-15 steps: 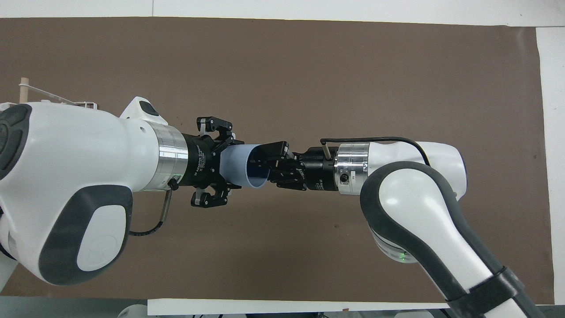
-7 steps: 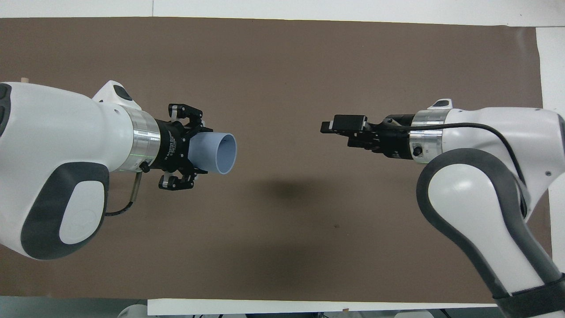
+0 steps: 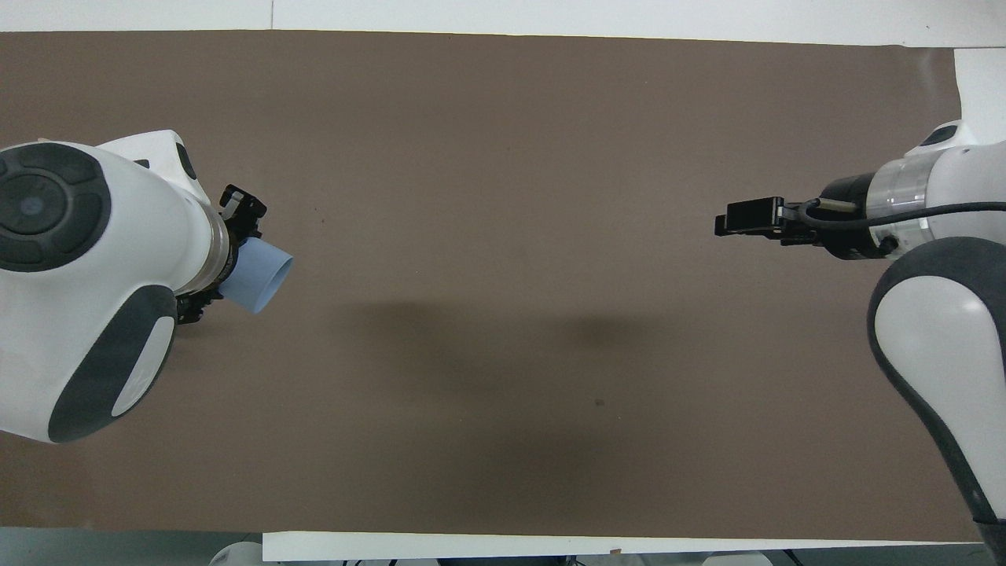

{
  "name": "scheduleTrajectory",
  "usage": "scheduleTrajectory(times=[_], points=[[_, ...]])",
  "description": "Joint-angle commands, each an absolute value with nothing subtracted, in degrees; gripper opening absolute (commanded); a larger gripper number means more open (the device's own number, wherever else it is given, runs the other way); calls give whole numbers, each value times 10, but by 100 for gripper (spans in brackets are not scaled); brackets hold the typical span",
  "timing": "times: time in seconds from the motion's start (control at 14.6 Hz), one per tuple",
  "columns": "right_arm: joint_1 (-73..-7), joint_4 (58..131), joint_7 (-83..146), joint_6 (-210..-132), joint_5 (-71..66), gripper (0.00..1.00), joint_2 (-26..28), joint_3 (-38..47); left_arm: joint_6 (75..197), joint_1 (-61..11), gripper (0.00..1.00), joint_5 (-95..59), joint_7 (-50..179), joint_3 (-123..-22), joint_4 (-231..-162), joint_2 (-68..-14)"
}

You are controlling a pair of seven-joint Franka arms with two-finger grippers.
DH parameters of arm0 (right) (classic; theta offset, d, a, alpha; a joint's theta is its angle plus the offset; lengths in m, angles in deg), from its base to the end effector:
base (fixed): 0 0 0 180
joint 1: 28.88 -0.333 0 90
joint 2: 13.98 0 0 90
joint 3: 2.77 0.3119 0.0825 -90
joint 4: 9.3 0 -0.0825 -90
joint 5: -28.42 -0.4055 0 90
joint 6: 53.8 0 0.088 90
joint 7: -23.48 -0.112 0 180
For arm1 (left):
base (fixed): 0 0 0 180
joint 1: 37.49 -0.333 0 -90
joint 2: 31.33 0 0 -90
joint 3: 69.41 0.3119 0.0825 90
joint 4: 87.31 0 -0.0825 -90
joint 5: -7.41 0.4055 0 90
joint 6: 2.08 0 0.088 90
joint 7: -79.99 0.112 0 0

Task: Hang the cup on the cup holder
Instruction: 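Carry the cup with the left gripper over the wire rack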

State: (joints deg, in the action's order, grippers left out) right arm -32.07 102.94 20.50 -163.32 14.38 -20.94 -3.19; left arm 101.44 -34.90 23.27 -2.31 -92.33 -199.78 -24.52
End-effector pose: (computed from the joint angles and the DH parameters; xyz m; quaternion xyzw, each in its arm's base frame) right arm 0.5521 0.0451 0.5223 -0.9917 0.0384 -0.0308 0.1188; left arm 0.4984 -0.2184 0.5064 -0.8841 -0.4398 -0.1120 0.1115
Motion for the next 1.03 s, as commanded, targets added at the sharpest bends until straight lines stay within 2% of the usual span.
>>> scheduleTrajectory(times=[0.0, 0.27, 0.34, 0.55, 0.75, 0.96], points=[[-292, 961, 203, -1559, 242, 99, -201, -22, 995, -342, 0, 383, -10, -924, -2010, -279], [-288, 852, 242, -1425, 336, 99, -193, -24, 970, -342, 0, 624, -90, -925, -2019, -322], [-288, 840, 253, -1413, 356, 99, -188, -23, 970, -342, 0, 672, -117, -924, -2017, -337], [-291, 846, 261, -1393, 350, 99, -188, -22, 951, -349, 0, 785, -198, -924, -2003, -376], [-290, 829, 272, -1367, 349, 99, -173, -21, 864, -351, 0, 902, -326, -924, -1959, -477], [-289, 826, 275, -1354, 345, 99, -167, -21, 846, -352, 0, 934, -359, -916, -1951, -501]])
